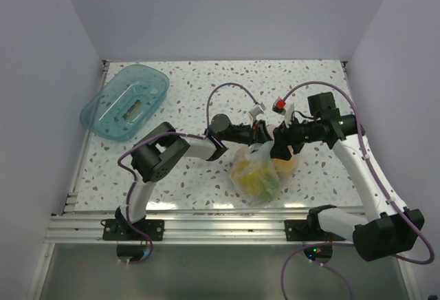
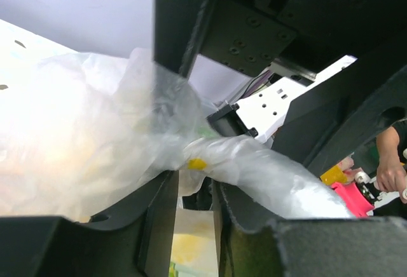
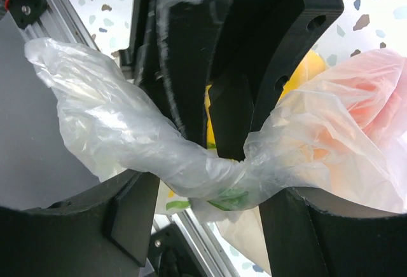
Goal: Place the fake fruits into the plastic bag and tie a complex knot
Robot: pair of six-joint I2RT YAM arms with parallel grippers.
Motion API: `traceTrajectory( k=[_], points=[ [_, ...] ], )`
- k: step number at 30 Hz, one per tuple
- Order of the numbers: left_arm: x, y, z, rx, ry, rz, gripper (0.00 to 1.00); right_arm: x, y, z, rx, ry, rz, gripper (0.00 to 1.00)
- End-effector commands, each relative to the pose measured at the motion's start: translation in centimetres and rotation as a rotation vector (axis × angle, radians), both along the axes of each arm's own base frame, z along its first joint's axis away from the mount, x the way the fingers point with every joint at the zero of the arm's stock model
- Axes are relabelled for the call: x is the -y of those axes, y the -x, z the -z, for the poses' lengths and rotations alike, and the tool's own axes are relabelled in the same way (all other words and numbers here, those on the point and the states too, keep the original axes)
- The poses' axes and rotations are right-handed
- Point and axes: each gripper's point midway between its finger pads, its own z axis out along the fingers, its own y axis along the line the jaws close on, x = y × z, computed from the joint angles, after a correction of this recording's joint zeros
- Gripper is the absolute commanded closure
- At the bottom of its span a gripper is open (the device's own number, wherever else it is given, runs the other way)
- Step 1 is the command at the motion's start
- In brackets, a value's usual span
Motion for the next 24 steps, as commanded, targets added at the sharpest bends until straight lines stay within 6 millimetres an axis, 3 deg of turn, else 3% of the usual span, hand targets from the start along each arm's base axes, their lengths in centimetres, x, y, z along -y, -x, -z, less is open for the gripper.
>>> traceTrajectory(
  k=[1,7,10,13,18,24],
  points=[
    [-0.3,-1.3,-1.0,0.0,0.022,-0.063,0.69,-0.3,2.1,-2.6,0.012,-0.021,-0.081,0.37],
    [-0.3,-1.2,-1.0,-0.001,0.028,-0.06,0.94,0.5,2.8,-2.0,-0.022,0.035,-0.093,0.37],
    [-0.4,-1.2,-1.4,0.0,0.044,-0.058,0.99,0.1,2.5,-1.8,-0.03,0.008,-0.075,0.37],
    [-0.4,-1.0,-2.0,0.007,0.073,-0.042,1.0,-0.3,1.9,-1.1,-0.048,-0.007,-0.059,0.37],
    [-0.4,-0.5,-3.0,0.022,0.11,-0.022,1.0,-1.9,-1.0,-0.4,-0.062,-0.078,-0.033,0.37],
    [-1.1,-2.1,-4.0,0.044,0.135,-0.061,1.0,-3.9,-4.1,-1.8,-0.028,-0.16,-0.027,0.38]
  ],
)
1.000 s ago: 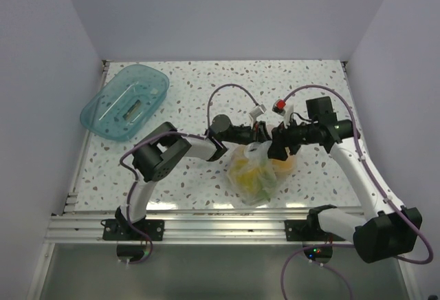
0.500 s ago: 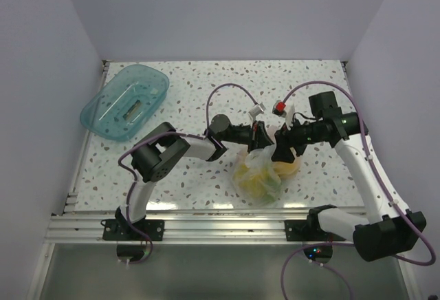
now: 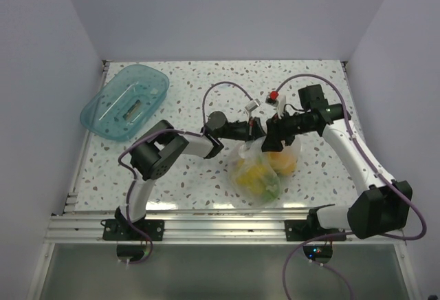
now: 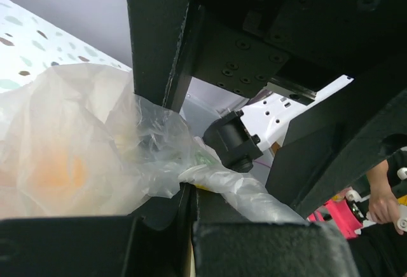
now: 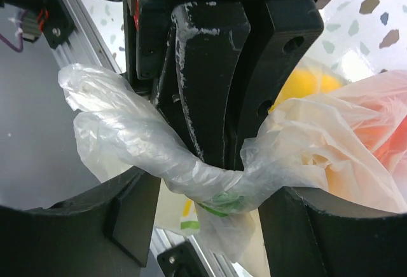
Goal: Place the fake fruits into the plastic bag and tie a complex knot
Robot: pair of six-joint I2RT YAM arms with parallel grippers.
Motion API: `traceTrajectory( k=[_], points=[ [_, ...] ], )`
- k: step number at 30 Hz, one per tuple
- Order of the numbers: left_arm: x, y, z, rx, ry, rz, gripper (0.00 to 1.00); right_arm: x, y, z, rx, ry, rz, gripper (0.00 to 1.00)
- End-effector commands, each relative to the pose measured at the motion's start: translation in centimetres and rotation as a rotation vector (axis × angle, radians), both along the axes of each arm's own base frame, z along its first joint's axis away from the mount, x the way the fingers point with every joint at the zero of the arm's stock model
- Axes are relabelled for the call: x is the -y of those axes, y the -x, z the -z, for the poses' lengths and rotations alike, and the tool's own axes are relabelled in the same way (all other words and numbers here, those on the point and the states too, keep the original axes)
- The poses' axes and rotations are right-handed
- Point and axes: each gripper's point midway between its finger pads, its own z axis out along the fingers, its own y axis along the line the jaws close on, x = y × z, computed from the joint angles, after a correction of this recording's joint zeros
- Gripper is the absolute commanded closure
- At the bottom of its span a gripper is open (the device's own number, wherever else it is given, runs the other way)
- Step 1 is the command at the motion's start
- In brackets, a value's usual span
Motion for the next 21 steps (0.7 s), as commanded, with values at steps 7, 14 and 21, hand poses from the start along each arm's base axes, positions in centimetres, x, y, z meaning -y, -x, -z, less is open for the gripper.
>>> traceTrajectory(
  k=[7,14,21],
  points=[
    [-1.6,-3.7,-6.9,0.188,0.191,-0.097,1.0,-3.5,-4.3,-6.7,0.165,-0.206,0.035,0.38],
    [-1.4,-4.3,-7.2,0.203,0.187,-0.101,1.0,-2.8,-3.7,-5.4,0.16,-0.148,0.027,0.38],
    [-1.5,-4.3,-4.7,0.169,0.147,-0.095,1.0,-1.1,-2.3,-4.6,0.163,-0.058,0.067,0.15]
  ],
)
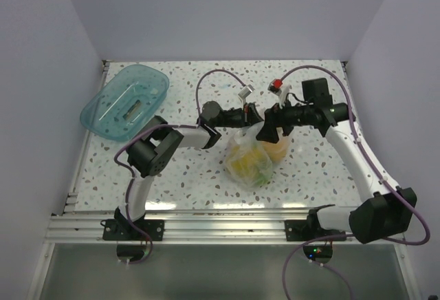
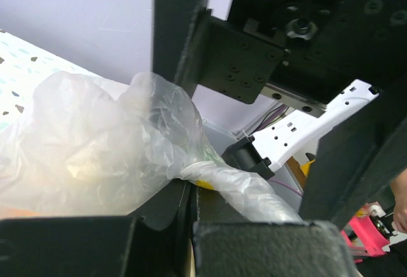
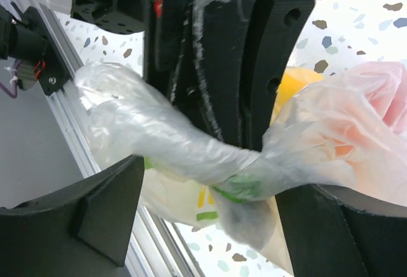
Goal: Place the fake fruits into the plastic bag and tie a complex knot
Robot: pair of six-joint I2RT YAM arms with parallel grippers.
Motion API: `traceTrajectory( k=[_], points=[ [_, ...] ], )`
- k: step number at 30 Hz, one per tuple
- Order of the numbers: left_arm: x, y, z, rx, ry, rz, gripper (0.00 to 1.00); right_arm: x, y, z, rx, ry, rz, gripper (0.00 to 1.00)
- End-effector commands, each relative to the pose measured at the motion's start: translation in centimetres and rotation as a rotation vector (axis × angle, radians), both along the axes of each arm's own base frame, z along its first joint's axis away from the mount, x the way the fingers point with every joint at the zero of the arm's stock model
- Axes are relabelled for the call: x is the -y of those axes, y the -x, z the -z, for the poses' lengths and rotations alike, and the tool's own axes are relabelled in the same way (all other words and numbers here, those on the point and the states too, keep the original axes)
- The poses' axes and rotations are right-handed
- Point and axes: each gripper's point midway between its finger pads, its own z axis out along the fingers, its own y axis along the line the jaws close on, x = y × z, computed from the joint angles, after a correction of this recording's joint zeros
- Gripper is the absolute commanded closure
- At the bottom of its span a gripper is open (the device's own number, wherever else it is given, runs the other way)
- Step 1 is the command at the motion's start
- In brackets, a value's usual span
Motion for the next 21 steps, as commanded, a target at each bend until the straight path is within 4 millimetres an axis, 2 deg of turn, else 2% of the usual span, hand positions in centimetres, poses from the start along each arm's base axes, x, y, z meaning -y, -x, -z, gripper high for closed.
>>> traceTrajectory(
  k=[1,10,15,17,21],
  points=[
    [-0.2,0.3,-1.6,0.102,0.078,-0.013,1.0,0.7,2.2,-0.8,0.004,0.039,-0.02,0.14],
    [-0.2,0.2,-1.0,0.091,0.067,-0.015,1.0,2.4,4.4,-0.5,-0.051,0.125,0.009,0.16],
    [-0.2,0.4,-0.9,0.089,0.063,-0.007,1.0,2.5,4.6,-1.1,-0.042,0.124,0.007,0.17],
    [-0.3,0.5,-0.9,0.091,0.063,-0.004,1.0,2.6,4.6,-1.0,-0.046,0.138,0.006,0.21],
    [-0.3,0.6,-1.1,0.093,0.068,-0.005,1.0,3.1,4.5,-0.4,-0.046,0.168,-0.002,0.37]
  ],
)
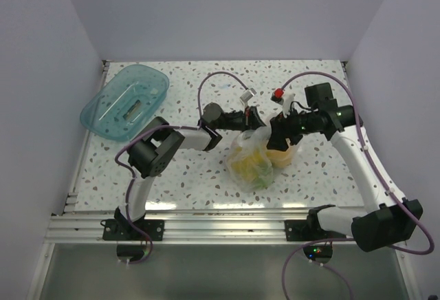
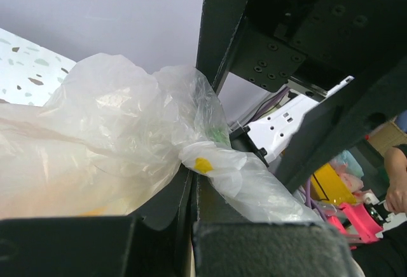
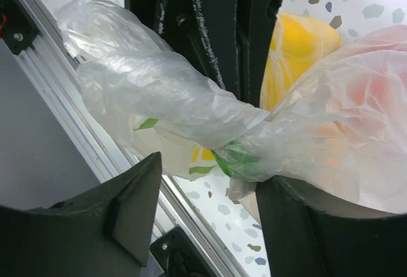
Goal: Place the fake fruits into the plastic bag and tie a complex knot
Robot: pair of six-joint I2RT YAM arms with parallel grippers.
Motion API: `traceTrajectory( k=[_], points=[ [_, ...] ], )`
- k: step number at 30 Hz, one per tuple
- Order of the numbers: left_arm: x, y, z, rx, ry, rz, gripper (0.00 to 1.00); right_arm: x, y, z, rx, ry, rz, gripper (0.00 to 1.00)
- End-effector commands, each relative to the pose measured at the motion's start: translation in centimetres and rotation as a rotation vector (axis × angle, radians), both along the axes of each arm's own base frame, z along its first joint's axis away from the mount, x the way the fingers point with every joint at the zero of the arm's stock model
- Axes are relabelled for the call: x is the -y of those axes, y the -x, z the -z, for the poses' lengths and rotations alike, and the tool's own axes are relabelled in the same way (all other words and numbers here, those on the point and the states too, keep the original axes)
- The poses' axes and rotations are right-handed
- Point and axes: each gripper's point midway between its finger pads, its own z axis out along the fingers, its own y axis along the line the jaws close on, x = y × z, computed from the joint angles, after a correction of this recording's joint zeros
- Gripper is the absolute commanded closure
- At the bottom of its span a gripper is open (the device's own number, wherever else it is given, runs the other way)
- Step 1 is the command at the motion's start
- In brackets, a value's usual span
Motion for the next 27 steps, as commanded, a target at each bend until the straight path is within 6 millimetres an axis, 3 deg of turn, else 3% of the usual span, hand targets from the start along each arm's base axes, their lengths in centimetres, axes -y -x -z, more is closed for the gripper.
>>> traceTrajectory(
  k=[1,8,13,18,19,20,22,23,27],
  points=[
    [-0.4,-0.3,-1.5,0.083,0.076,-0.031,1.0,0.3,0.9,-0.9,0.006,0.017,-0.031,0.4],
    [-0.4,-0.2,-1.8,0.091,0.084,-0.028,1.0,1.1,0.0,0.2,0.024,0.072,-0.034,0.64],
    [-0.4,-0.2,-2.1,0.097,0.089,-0.028,1.0,1.6,-0.3,0.8,0.028,0.116,-0.055,0.66],
    [-0.6,-0.1,-2.4,0.107,0.084,-0.023,1.0,2.1,-0.7,1.0,0.058,0.152,-0.07,0.9],
    [-0.6,-0.2,-2.5,0.12,0.082,-0.027,1.0,2.2,-0.7,0.9,0.062,0.153,-0.074,1.0],
    [-0.7,-0.2,-2.3,0.118,0.066,-0.026,1.0,2.2,-0.8,0.8,0.067,0.157,-0.072,1.0],
    [-1.1,-0.7,-2.3,0.16,0.05,-0.045,0.95,2.2,-0.9,0.4,0.086,0.154,-0.087,1.0],
    [-1.3,-1.1,-1.5,0.138,0.007,-0.053,0.87,2.2,-1.0,0.2,0.096,0.153,-0.087,1.0],
    [-4.2,-3.4,-1.2,0.17,-0.064,-0.139,0.69,2.2,-0.9,0.0,0.106,0.153,-0.1,1.0]
  ],
)
